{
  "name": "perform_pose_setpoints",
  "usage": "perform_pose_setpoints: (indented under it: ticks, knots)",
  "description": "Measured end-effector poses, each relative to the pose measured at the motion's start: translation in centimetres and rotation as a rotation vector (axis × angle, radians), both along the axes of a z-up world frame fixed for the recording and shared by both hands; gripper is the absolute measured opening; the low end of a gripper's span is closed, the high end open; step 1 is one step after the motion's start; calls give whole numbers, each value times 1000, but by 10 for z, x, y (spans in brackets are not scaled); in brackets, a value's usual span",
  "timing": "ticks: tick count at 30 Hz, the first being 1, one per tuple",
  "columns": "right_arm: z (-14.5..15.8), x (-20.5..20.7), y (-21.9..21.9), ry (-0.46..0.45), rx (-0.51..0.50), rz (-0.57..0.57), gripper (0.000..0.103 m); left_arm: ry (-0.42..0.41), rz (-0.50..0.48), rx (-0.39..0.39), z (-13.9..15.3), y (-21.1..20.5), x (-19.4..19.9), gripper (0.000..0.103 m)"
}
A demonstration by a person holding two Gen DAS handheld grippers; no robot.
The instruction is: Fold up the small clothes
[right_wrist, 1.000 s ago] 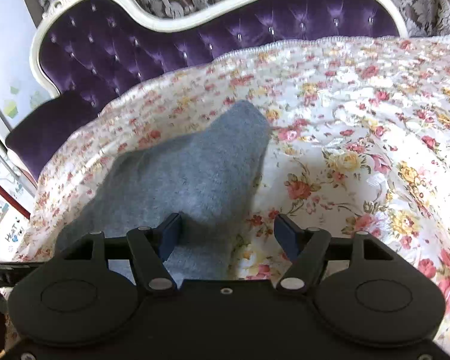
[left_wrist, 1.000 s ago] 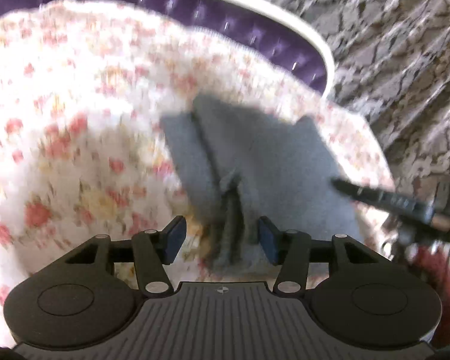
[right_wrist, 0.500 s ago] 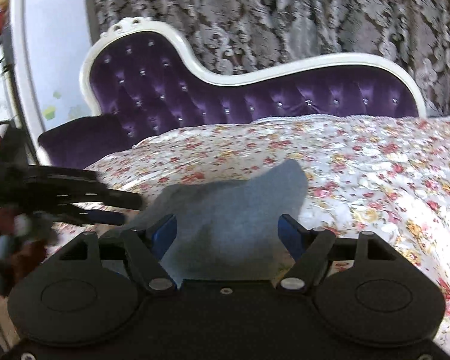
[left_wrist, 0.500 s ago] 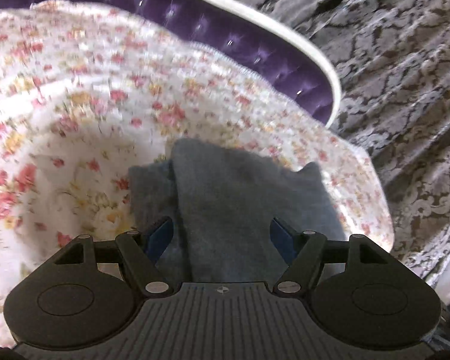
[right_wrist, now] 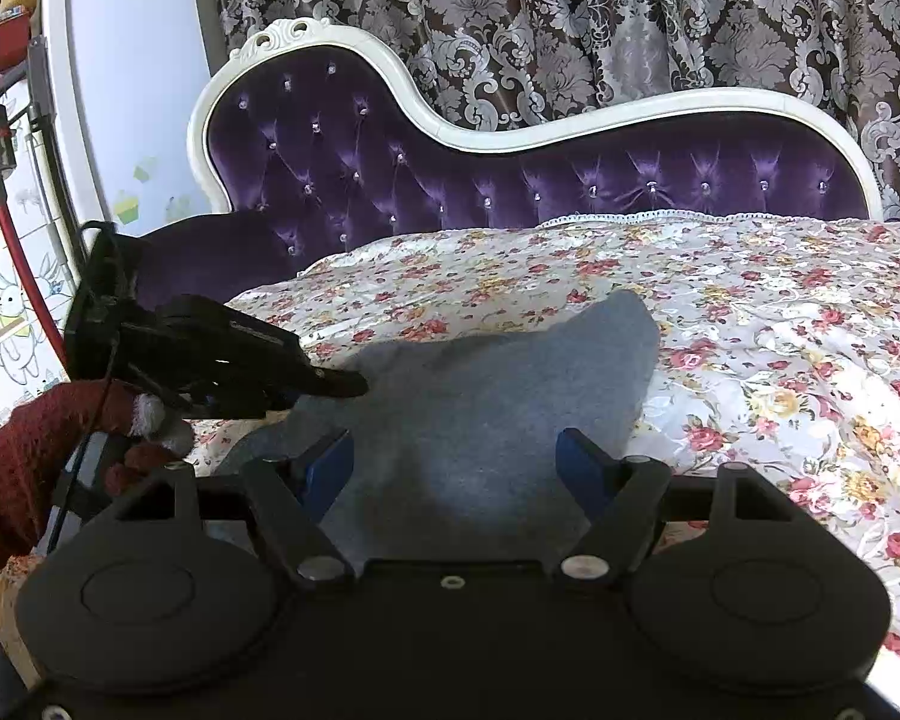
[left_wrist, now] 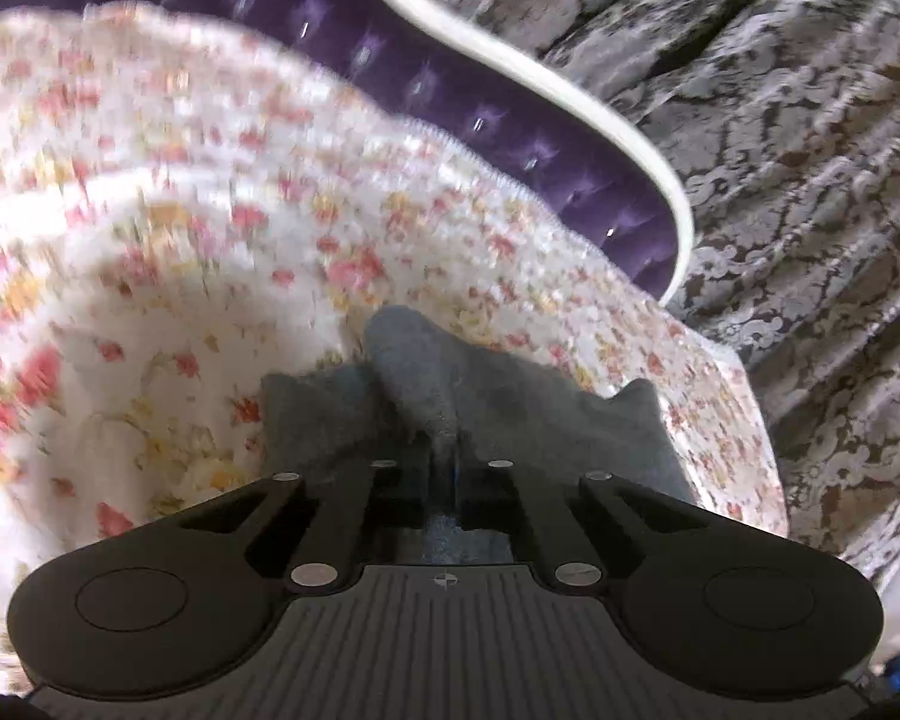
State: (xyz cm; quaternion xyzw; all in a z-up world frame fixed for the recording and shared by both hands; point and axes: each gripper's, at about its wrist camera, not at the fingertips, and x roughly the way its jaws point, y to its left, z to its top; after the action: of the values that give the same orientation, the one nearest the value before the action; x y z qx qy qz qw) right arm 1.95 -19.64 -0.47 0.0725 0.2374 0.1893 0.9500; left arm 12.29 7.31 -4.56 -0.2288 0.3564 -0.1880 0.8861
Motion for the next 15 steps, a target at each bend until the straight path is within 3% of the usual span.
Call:
perform_pose_setpoints:
  ticks: [3,13,15]
  knots:
    - [0,1,0,2,-2,7,77,-52,16,22,10,8,-17,6]
    - [12,31,4,-1,18,72,77,-7,28,17,-8,11,-4,6]
    - [17,49,4,10,27,97,71,-6,29,44,-10,8,0,6]
